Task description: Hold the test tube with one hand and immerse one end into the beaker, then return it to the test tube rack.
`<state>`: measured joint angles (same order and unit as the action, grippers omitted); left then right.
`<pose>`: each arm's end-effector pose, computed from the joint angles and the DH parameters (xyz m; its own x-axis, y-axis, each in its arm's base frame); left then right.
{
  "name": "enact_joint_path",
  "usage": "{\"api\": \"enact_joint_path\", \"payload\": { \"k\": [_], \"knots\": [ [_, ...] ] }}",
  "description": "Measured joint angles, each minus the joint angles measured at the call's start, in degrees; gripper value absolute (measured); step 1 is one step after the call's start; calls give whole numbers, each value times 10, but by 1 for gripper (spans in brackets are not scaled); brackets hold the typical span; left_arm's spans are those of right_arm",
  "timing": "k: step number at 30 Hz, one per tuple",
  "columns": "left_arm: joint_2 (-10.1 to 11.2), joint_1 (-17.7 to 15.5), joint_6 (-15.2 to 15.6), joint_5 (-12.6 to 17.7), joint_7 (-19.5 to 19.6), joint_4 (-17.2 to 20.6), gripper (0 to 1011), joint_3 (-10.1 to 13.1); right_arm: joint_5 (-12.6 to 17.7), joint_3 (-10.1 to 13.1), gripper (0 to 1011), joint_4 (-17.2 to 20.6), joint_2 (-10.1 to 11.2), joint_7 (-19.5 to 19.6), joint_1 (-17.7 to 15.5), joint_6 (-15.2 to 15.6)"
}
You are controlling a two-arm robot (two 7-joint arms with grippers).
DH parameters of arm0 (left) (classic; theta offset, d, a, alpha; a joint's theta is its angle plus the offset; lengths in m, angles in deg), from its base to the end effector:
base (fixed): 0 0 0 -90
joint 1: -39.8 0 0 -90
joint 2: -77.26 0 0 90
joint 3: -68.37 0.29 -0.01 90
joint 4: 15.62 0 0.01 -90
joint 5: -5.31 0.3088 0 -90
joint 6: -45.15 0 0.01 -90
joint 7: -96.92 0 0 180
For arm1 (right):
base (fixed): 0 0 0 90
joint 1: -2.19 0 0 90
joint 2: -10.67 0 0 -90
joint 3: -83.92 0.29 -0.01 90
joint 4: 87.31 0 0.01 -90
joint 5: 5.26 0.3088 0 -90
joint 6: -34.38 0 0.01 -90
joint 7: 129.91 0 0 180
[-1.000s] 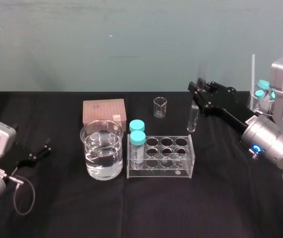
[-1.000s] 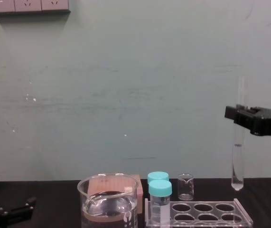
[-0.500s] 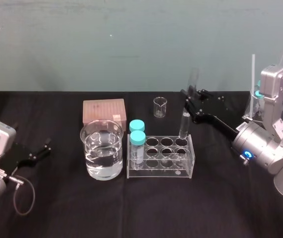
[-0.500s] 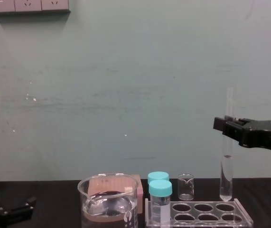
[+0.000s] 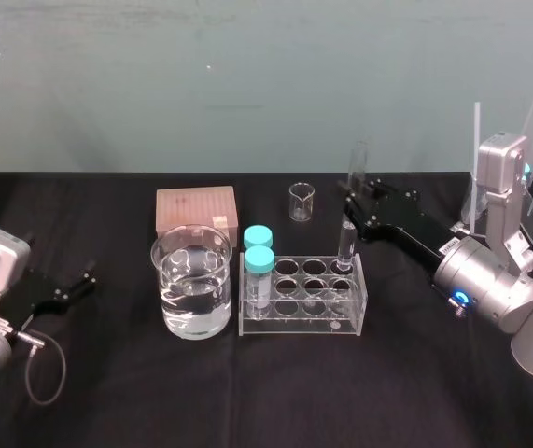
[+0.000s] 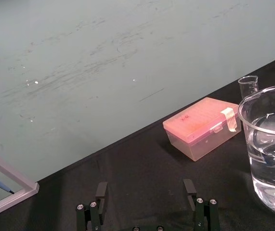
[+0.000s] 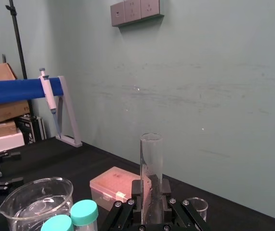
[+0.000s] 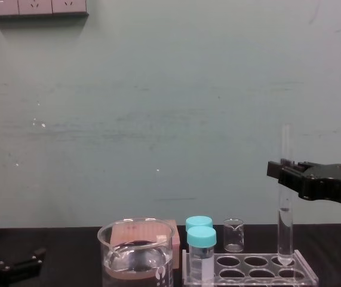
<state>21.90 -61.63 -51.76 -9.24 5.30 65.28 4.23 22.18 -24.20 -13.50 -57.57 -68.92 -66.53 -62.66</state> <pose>0.3581 0.0827 -0.3023 0.2923 0.8803 0.3736 -0.9553 0.2873 0.0702 0.4215 -0.0535 -0.2606 0.6268 -0.7784 0.0339 0.7722 0.6264 0.1063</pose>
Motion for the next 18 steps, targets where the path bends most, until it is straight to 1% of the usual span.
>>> {"api": "enact_joint_path", "payload": {
  "k": [8, 18],
  "knots": [
    [0, 0, 0, 0, 0, 0, 1000, 0, 1, 2, 228, -18, -9, -2, 4, -4],
    [0, 0, 0, 0, 0, 0, 1000, 0, 3, 3, 228, -28, -13, -6, 6, -4]
  ]
}}
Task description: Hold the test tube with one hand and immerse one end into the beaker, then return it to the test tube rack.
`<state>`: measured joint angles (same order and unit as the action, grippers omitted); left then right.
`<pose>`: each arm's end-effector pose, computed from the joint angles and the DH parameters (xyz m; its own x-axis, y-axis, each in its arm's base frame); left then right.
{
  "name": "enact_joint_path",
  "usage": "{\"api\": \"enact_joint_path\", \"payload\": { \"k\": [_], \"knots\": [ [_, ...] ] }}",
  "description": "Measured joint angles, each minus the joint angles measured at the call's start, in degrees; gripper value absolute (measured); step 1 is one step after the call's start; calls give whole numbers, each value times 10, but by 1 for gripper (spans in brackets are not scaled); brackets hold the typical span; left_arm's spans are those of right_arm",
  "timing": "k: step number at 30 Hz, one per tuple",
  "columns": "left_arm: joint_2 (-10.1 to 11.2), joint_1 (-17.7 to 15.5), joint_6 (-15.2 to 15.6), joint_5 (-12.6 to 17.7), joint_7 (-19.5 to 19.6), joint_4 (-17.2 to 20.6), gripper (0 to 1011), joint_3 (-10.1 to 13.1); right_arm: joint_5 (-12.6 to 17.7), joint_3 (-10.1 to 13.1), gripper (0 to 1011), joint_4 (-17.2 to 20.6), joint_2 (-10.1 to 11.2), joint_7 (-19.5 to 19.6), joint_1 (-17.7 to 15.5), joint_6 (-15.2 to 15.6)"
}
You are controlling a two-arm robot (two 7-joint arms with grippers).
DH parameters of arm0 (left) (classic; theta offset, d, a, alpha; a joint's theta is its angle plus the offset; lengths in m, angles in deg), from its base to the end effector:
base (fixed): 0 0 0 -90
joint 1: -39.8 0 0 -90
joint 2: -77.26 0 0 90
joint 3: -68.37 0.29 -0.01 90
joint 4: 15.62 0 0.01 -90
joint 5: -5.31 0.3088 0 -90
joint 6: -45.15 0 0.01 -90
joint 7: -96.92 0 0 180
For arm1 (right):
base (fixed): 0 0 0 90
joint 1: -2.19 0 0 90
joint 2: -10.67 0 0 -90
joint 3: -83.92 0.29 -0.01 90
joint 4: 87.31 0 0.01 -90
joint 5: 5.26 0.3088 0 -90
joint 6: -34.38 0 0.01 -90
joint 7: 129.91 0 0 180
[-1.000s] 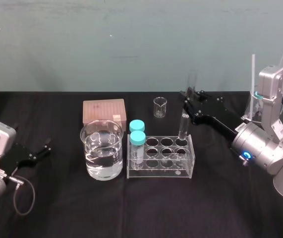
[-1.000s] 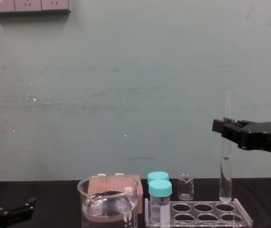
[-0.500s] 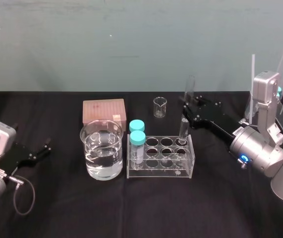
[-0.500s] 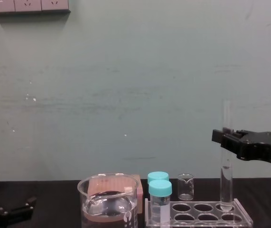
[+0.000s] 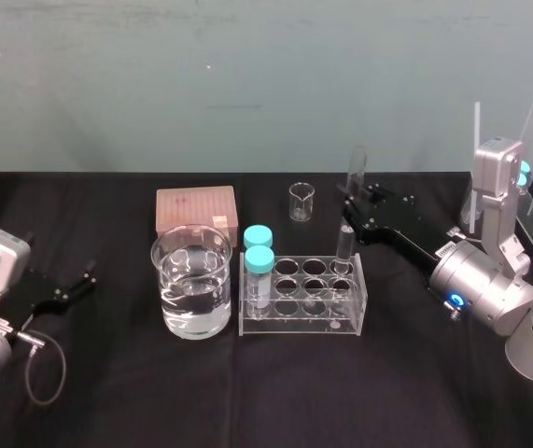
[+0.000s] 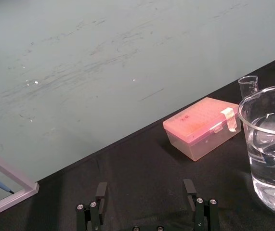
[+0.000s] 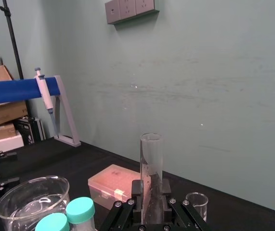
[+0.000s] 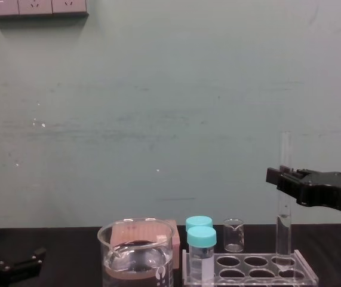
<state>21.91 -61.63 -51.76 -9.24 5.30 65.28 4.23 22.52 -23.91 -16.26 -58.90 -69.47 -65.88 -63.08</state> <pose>0.3581 0.0827 -0.3023 0.2922 0.8803 0.3738 -0.9553 0.2873 0.0702 0.4256 -0.0523 -0.2700 0.6214 -0.7835 0.0026 0.7792 0.6183 0.1021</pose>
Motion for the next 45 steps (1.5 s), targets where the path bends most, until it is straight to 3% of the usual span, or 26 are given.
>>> {"api": "enact_joint_path", "payload": {
  "k": [45],
  "knots": [
    [0, 0, 0, 0, 0, 0, 1000, 0, -29, -19, 227, -41, -11, -3, 14, 3]
  ]
}}
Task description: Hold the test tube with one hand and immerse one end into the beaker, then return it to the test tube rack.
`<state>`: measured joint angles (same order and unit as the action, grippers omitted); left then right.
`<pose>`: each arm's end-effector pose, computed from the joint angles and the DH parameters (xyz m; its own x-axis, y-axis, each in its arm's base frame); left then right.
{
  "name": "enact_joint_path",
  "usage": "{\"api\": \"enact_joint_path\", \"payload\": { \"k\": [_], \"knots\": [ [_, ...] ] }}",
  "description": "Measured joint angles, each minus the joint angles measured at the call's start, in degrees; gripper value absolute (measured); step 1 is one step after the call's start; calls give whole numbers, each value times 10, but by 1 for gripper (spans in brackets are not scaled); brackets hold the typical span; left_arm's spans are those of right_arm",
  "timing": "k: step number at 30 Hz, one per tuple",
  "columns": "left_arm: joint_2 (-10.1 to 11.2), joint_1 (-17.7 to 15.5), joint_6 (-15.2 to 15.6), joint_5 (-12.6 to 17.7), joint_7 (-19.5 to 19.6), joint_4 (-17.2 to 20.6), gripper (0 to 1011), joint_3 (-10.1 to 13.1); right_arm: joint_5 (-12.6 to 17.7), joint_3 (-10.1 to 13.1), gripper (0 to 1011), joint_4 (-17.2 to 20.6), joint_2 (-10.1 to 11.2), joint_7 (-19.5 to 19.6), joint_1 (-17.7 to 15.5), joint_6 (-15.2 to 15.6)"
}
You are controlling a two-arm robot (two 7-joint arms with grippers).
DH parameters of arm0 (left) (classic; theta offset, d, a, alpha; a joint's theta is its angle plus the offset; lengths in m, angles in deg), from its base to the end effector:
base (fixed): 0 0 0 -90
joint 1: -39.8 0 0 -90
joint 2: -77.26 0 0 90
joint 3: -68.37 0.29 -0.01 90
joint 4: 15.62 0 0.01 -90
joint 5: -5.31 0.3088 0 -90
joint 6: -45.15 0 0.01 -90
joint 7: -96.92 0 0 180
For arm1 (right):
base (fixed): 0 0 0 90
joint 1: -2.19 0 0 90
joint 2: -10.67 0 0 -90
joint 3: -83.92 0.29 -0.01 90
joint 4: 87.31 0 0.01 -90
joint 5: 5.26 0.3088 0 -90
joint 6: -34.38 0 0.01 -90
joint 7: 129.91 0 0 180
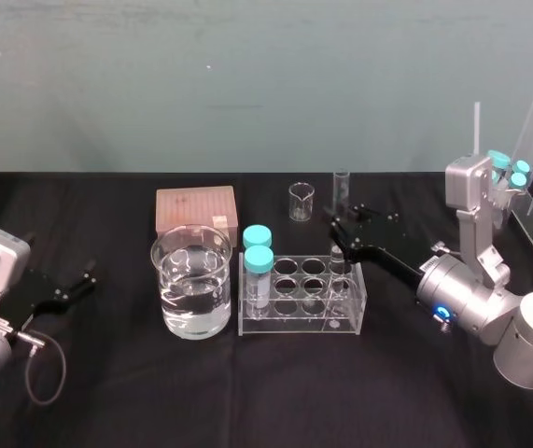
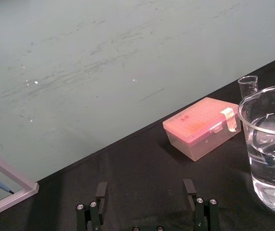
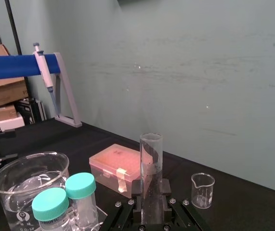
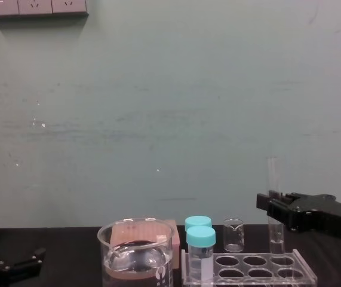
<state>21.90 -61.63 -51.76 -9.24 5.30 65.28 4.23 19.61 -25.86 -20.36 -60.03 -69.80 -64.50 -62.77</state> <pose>0.3581 0.0827 -0.3023 0.2923 0.8803 0.3736 -0.9553 0.2873 0.0702 0.4304 -0.0445 -0.2855 0.6345 -0.7727 0.0173 0.7722 0.6347 0.0286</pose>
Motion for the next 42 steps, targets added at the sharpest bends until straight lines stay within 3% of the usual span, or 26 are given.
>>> {"api": "enact_joint_path", "payload": {
  "k": [14, 42],
  "knots": [
    [0, 0, 0, 0, 0, 0, 1000, 0, -9, -3, 228, -16, -6, 0, 6, 1],
    [0, 0, 0, 0, 0, 0, 1000, 0, -16, -3, 227, -10, -4, 5, 2, 7]
  ]
}}
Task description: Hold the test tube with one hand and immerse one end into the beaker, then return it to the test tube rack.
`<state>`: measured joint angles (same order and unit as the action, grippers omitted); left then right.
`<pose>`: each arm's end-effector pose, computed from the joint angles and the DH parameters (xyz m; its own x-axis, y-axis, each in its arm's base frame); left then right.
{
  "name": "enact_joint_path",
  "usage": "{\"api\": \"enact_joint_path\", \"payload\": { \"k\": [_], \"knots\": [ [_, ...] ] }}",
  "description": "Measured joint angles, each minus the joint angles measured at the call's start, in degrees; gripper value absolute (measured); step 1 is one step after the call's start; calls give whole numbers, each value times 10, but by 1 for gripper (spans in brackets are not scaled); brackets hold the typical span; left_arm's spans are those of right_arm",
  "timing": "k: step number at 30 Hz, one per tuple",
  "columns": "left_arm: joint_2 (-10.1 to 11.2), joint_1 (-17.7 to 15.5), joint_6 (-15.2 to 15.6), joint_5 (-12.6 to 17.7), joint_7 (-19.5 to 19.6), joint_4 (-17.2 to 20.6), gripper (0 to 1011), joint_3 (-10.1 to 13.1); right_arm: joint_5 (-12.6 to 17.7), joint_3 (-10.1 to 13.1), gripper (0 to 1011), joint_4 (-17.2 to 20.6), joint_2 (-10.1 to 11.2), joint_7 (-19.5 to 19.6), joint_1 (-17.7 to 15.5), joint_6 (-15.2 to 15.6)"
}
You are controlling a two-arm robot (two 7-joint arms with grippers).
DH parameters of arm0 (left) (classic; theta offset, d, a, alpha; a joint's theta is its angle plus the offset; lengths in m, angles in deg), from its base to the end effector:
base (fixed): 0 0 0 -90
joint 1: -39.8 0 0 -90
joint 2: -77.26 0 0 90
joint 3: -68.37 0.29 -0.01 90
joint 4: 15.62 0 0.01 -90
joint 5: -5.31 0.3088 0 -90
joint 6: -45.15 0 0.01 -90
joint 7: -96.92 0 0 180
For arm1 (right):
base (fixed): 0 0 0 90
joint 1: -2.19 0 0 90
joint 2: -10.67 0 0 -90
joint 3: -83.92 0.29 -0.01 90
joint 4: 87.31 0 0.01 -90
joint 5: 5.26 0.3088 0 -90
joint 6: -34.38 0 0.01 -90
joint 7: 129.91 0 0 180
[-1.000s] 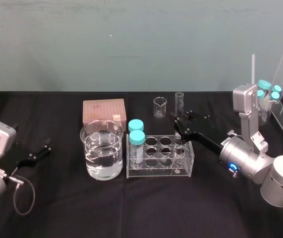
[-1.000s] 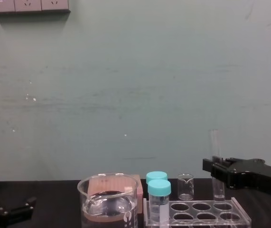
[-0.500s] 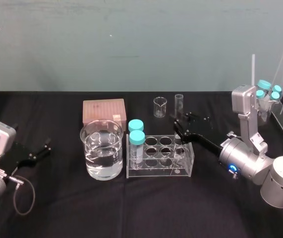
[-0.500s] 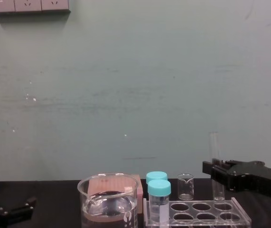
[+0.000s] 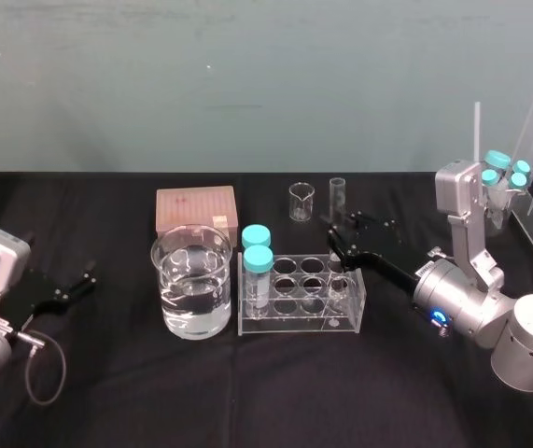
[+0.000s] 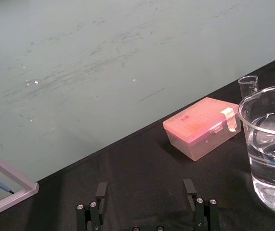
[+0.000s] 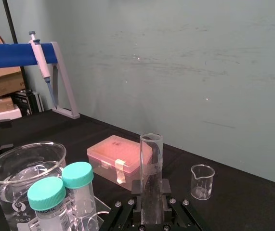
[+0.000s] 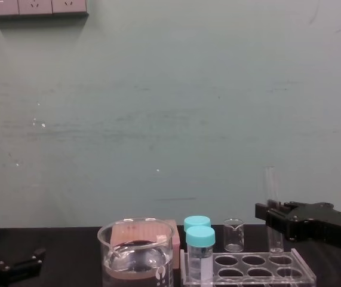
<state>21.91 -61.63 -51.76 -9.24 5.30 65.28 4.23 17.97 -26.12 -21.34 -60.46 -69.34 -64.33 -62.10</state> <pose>0.3581 0.0827 -0.3023 0.2922 0.8803 0.3738 -0.9553 0.2873 0.0702 0.4309 -0.0424 -0.2902 0.6306 -0.7757 0.0260 0.7760 0.6307 -0.0050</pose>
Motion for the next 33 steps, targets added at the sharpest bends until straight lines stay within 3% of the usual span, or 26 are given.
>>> {"api": "enact_joint_path", "payload": {
  "k": [3, 9, 11, 12, 16, 22, 25, 27, 33],
  "knots": [
    [0, 0, 0, 0, 0, 0, 1000, 0, 0, 0, 264, 0, 0, 0, 0, 0],
    [0, 0, 0, 0, 0, 0, 1000, 0, 1, 0, 483, -1, 0, 0, 0, 0],
    [0, 0, 0, 0, 0, 0, 1000, 0, 1, 0, 513, -1, 0, 0, 0, 0],
    [0, 0, 0, 0, 0, 0, 1000, 0, 1, 0, 583, -1, 0, 0, 0, 0],
    [0, 0, 0, 0, 0, 0, 1000, 0, 1, 0, 658, -1, 0, 0, 0, 0],
    [0, 0, 0, 0, 0, 0, 1000, 0, 2, 0, 889, -1, 0, 0, 0, 0],
    [0, 0, 0, 0, 0, 0, 1000, 0, 3, 1, 935, 0, 0, -1, 0, -1],
    [0, 0, 0, 0, 0, 0, 1000, 0, 9, 10, 995, 11, 2, -1, -1, -9],
    [0, 0, 0, 0, 0, 0, 1000, 0, 22, 54, 1000, 61, 12, 32, -18, -33]
  ]
}}
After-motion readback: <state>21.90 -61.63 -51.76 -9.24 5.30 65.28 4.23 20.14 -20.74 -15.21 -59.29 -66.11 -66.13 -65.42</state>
